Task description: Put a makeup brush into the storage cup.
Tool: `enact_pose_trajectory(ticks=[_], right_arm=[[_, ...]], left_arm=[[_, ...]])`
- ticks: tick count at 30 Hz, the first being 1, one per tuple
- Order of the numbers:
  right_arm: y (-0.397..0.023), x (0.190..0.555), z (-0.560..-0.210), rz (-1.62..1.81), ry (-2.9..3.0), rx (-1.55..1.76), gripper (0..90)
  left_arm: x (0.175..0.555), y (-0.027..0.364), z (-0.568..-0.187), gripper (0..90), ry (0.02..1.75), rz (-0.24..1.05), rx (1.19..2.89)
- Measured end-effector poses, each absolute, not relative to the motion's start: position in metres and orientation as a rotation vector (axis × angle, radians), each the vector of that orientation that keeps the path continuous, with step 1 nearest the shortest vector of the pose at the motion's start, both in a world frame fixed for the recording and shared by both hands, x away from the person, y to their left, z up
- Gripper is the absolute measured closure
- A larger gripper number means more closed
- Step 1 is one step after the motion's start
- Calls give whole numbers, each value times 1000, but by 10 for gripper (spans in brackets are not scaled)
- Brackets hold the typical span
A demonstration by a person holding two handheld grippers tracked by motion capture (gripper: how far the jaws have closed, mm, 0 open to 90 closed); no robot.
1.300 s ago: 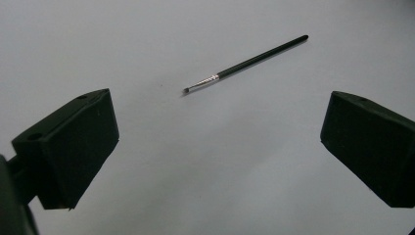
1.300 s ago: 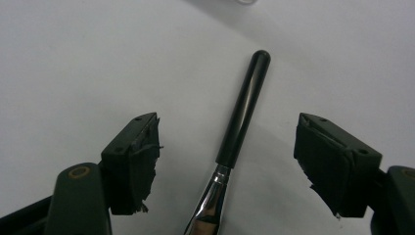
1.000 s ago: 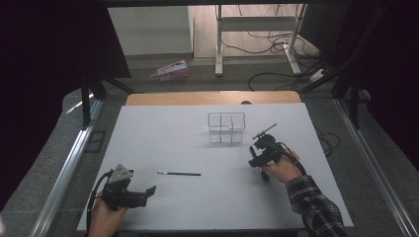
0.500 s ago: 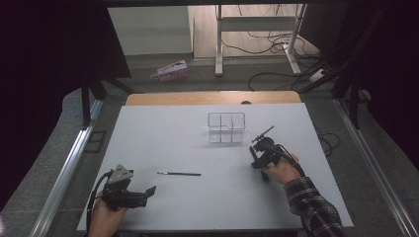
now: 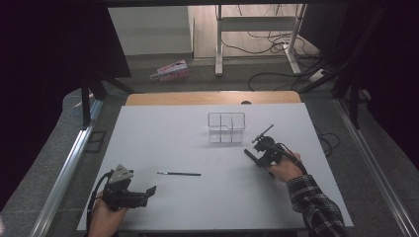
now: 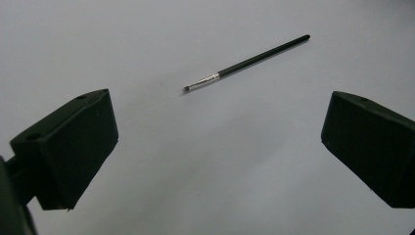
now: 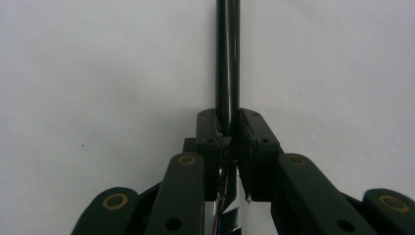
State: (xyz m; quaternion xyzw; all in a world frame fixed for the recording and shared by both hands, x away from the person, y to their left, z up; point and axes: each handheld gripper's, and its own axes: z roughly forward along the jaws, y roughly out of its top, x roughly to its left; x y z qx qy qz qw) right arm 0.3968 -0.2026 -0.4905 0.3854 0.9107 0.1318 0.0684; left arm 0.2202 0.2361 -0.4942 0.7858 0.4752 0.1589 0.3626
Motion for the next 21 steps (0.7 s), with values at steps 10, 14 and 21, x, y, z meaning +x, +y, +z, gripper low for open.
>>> enact_pose_trajectory(ticks=[10,14,21], right_arm=[[-207,387,-474,498,2785,1043,794],[-208,380,-472,538,2798,1014,794],[-209,369,-467,611,2807,953,794]], left_arm=[[222,229,-490,2,1179,401,2066],[222,228,-488,0,1151,395,2080],[223,225,-484,0,1112,380,2092]])
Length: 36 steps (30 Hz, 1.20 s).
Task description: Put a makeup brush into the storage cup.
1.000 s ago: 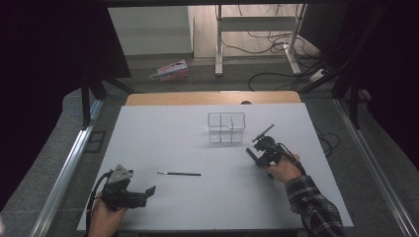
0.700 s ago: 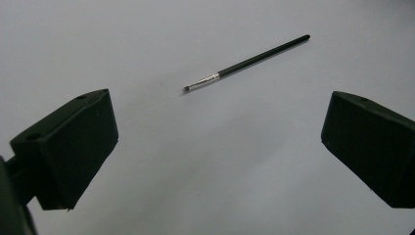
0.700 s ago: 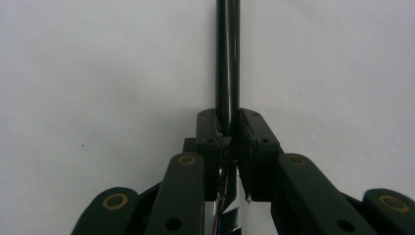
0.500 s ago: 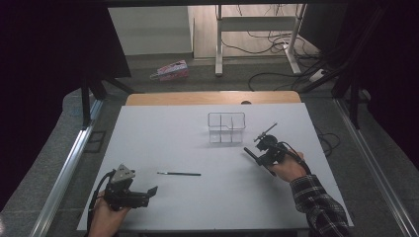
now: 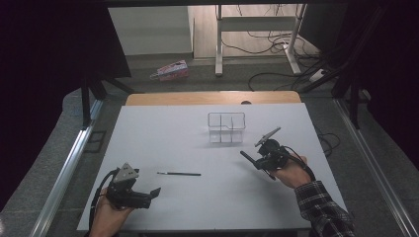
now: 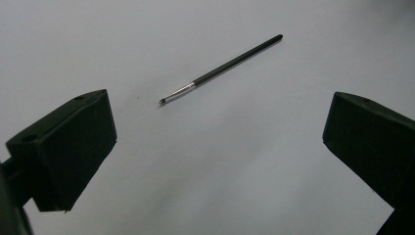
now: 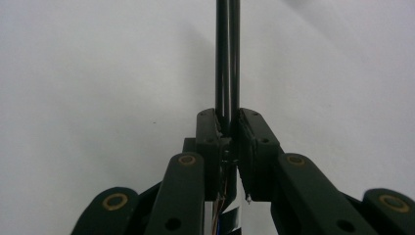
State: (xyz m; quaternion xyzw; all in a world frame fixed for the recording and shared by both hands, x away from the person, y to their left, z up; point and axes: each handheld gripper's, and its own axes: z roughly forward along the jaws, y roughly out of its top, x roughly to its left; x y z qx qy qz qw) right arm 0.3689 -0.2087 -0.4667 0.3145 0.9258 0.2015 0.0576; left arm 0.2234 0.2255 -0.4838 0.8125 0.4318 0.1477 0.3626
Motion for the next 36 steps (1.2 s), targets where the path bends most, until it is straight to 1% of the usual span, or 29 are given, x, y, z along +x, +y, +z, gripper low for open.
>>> enact_pose_trajectory(ticks=[11,23,31,36], right_arm=[[-205,355,-450,654,2844,848,794],[-197,342,-444,680,2858,752,793],[-190,333,-444,676,2880,703,793],[-181,329,-442,672,2904,635,793]], left_arm=[[227,219,-478,0,1061,375,2117],[232,205,-475,0,1007,359,2170],[238,192,-473,0,935,303,2204],[243,178,-471,0,872,269,2236]])
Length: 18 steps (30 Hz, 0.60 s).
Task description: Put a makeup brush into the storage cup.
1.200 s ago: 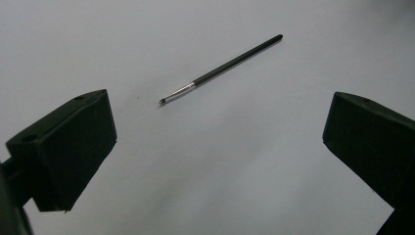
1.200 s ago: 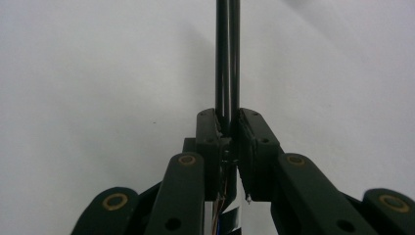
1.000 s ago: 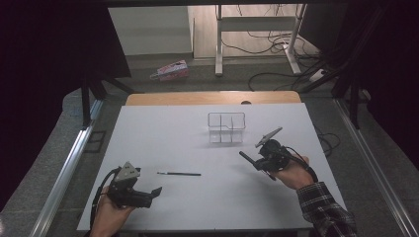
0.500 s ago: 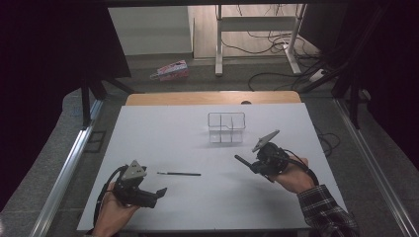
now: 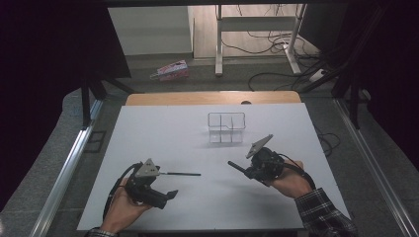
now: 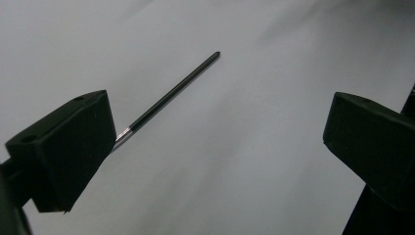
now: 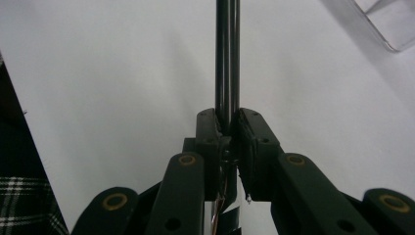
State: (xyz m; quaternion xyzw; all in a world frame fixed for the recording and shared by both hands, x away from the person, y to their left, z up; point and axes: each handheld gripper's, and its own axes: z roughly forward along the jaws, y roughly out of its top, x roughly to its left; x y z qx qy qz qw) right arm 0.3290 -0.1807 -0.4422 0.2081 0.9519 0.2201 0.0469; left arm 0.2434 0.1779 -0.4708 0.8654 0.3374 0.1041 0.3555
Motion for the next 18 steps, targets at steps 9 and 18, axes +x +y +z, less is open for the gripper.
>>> enact_pose_trajectory(ticks=[9,18], right_arm=[[-167,323,-440,652,2922,564,793],[-156,320,-437,655,2947,517,793]], left_arm=[[254,152,-467,0,776,248,2279],[267,128,-466,0,720,246,2297]])
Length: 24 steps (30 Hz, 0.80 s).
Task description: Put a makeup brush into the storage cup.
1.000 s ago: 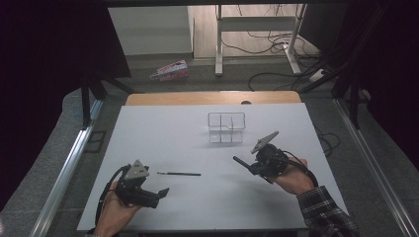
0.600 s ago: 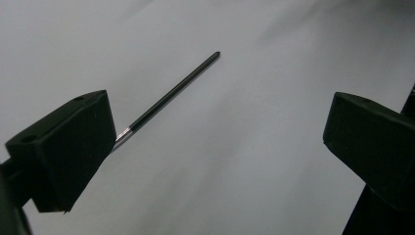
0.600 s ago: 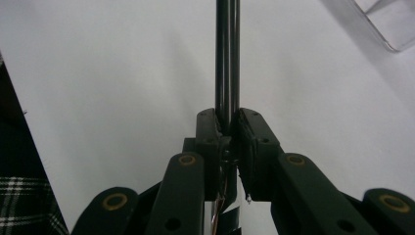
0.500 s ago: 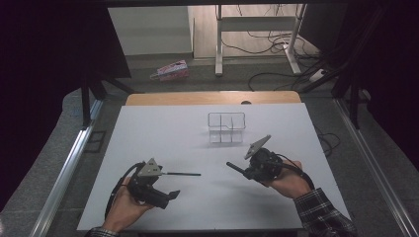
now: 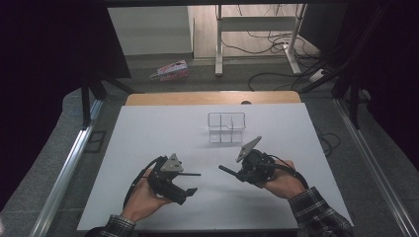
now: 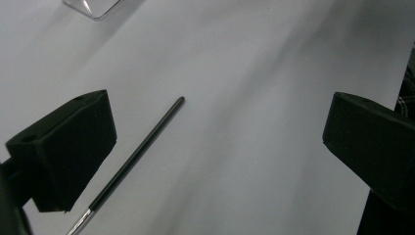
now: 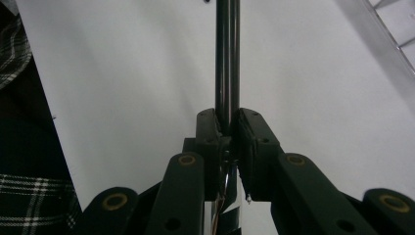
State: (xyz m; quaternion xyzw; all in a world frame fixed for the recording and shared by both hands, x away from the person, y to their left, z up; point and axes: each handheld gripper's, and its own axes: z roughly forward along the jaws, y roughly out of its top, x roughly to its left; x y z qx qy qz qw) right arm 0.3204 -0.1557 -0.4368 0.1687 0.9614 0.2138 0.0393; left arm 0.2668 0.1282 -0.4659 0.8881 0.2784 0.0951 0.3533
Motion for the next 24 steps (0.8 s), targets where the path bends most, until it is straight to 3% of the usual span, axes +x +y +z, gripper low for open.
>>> enact_pose_trajectory(ticks=[14,24], right_arm=[[-130,312,-437,670,3009,375,793],[-113,302,-438,672,3051,236,793]], left_arm=[[270,105,-468,47,571,244,2347],[260,97,-470,274,468,272,2350]])
